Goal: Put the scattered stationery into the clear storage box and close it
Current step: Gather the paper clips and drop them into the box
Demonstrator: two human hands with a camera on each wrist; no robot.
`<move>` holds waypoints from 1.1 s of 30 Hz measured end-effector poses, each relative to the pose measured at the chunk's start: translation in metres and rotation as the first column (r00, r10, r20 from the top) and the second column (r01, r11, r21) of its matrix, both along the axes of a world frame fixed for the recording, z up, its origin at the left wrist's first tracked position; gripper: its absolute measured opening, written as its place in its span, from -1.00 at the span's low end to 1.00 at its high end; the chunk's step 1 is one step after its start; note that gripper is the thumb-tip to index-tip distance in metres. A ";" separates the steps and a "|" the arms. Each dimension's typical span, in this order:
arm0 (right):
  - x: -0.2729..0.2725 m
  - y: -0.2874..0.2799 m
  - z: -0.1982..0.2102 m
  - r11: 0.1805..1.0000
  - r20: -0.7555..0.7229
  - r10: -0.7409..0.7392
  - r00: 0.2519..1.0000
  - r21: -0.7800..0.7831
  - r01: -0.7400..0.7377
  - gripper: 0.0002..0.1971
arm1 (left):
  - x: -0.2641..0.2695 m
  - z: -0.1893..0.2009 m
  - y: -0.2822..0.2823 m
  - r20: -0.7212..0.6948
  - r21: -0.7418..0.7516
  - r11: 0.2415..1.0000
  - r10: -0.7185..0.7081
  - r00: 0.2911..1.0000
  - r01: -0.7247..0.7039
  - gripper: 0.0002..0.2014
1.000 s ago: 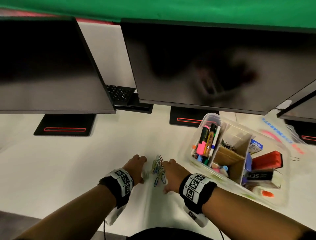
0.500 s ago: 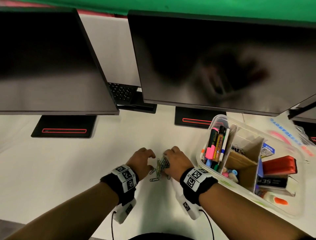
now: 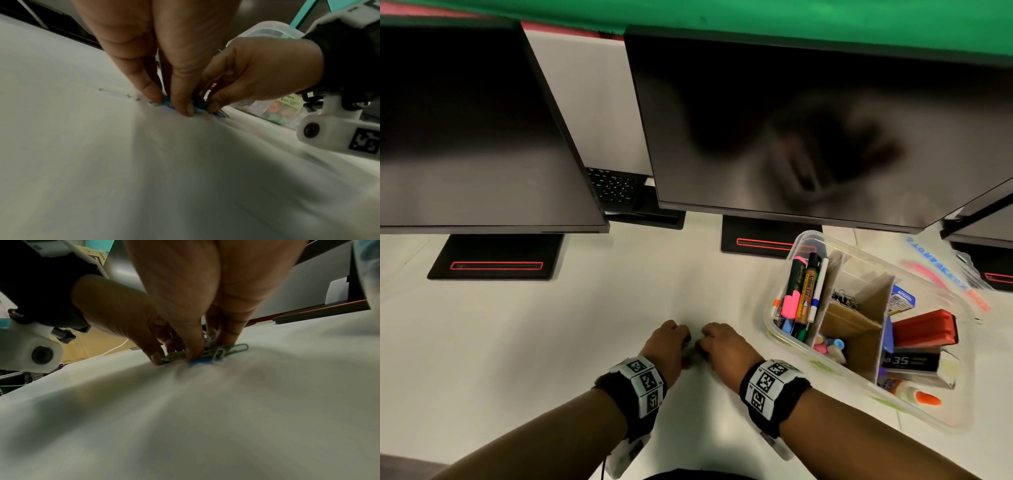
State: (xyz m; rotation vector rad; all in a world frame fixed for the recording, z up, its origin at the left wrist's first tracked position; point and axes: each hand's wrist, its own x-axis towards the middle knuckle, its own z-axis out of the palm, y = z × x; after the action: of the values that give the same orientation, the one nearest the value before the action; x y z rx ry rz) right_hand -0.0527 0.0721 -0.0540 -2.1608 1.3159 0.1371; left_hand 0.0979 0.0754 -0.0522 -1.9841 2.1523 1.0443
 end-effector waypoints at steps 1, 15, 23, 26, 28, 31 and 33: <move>-0.001 0.001 0.001 0.999 -0.014 -0.040 0.999 0.023 0.040 -0.72 | -0.002 -0.001 0.000 -0.016 -0.009 1.000 -0.010 1.000 0.009 -0.70; -0.007 0.006 0.054 0.970 0.011 -0.243 0.970 -0.025 0.243 -0.68 | -0.011 0.007 -0.010 0.228 -0.057 0.919 -0.369 0.901 0.390 -0.76; -0.048 -0.013 0.157 0.842 0.230 -0.472 0.851 -0.169 0.513 -0.74 | -0.017 0.009 -0.016 0.295 -0.018 0.928 -0.350 0.889 0.371 -0.78; -0.092 -0.029 0.174 0.685 0.278 -0.670 0.688 -0.126 0.718 -0.79 | -0.018 0.010 -0.018 0.281 -0.010 0.933 -0.344 0.896 0.361 -0.86; -0.122 -0.040 0.174 0.605 0.279 -0.742 0.609 -0.114 0.788 -0.81 | -0.019 0.011 -0.019 0.279 -0.003 0.935 -0.339 0.898 0.354 -0.85; -0.156 -0.053 0.162 0.539 0.195 -0.820 0.538 -0.054 0.841 -0.79 | -0.023 0.013 -0.018 0.312 0.009 0.926 -0.363 0.878 0.379 -0.77; -0.169 -0.058 0.148 0.516 0.114 -0.850 0.515 -0.022 0.857 -0.84 | -0.025 0.014 -0.016 0.330 0.003 0.917 -0.379 0.865 0.400 -0.75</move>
State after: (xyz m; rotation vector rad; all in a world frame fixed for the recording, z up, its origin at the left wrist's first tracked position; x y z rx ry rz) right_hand -0.2217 0.0137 0.0945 -1.2835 2.1988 -0.4213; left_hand 0.0727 0.0590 -0.0381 -1.5060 2.2791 0.5483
